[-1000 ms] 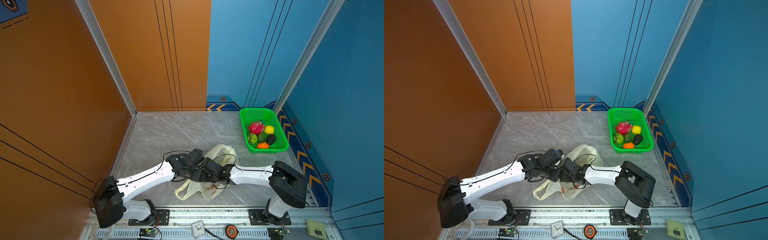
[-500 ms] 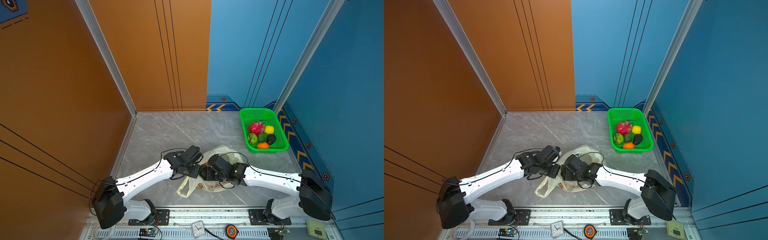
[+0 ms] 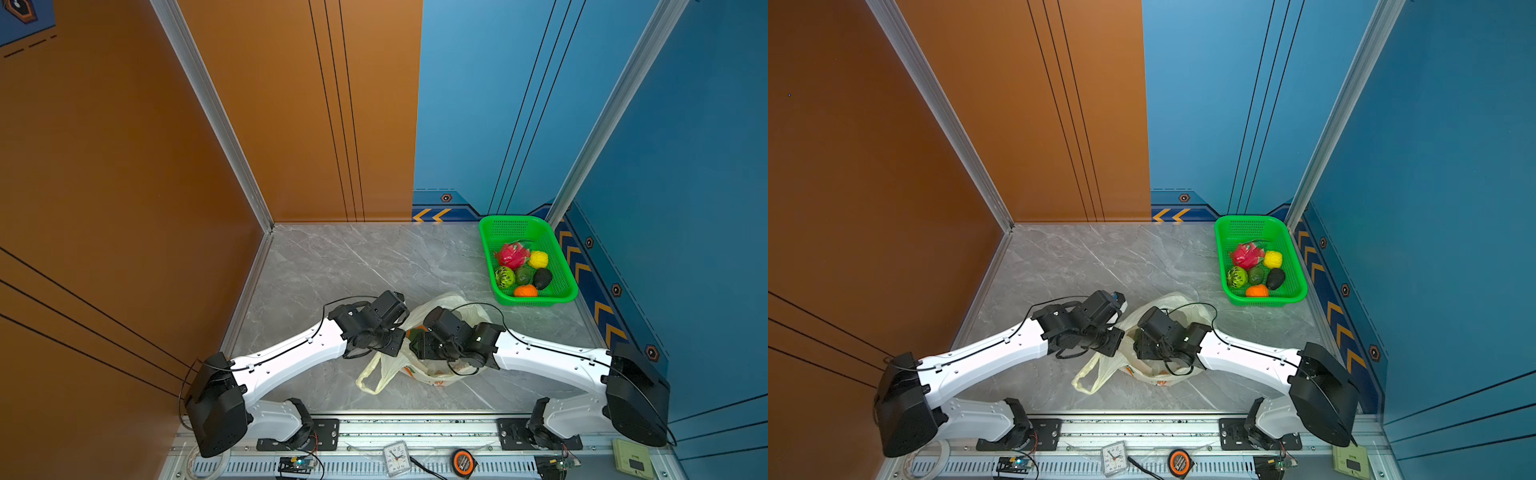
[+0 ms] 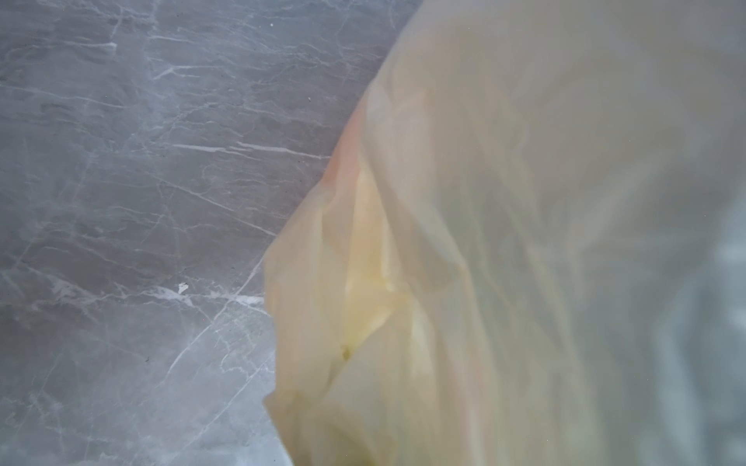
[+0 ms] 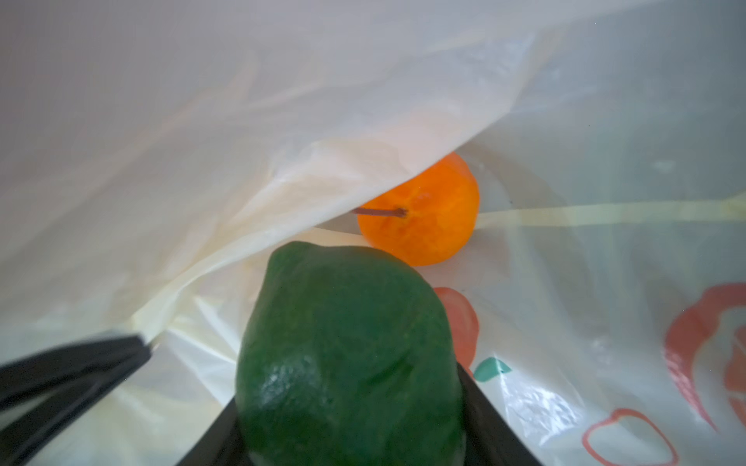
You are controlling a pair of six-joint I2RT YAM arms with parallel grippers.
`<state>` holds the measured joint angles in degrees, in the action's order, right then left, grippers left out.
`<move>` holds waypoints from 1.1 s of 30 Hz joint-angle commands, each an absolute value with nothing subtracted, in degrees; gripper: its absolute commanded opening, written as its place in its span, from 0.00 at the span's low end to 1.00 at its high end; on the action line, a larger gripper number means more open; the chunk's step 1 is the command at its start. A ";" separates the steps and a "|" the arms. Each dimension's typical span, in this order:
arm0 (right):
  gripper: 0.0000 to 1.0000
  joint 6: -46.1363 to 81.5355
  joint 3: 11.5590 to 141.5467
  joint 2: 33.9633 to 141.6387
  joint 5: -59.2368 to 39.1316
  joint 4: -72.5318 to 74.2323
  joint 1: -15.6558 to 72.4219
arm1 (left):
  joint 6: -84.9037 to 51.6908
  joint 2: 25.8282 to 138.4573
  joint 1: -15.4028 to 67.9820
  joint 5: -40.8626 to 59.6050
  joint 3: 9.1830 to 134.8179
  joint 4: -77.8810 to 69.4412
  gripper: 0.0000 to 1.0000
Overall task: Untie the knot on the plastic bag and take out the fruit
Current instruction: 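Close the right gripper on the lime and lift it from the bag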
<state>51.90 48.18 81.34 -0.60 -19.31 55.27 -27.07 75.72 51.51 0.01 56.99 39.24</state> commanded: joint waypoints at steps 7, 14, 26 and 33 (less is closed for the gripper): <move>0.54 51.41 45.12 84.99 0.53 -14.36 53.62 | -27.57 75.05 55.01 -2.67 54.47 38.22 0.00; 0.61 52.38 43.15 85.91 -0.32 -12.54 51.39 | -27.84 75.58 55.73 -2.90 53.57 37.35 0.00; 0.76 53.58 41.73 87.10 -3.28 -8.50 49.83 | -27.79 74.99 56.07 -3.14 53.48 37.18 0.00; 0.80 53.50 40.39 85.01 -2.41 -8.36 49.21 | -28.30 74.45 56.07 -2.89 52.67 37.20 0.00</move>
<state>53.41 40.36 85.27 -3.03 -7.90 49.98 -27.53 75.53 55.55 -1.98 53.45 35.68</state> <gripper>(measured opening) 0.808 0.045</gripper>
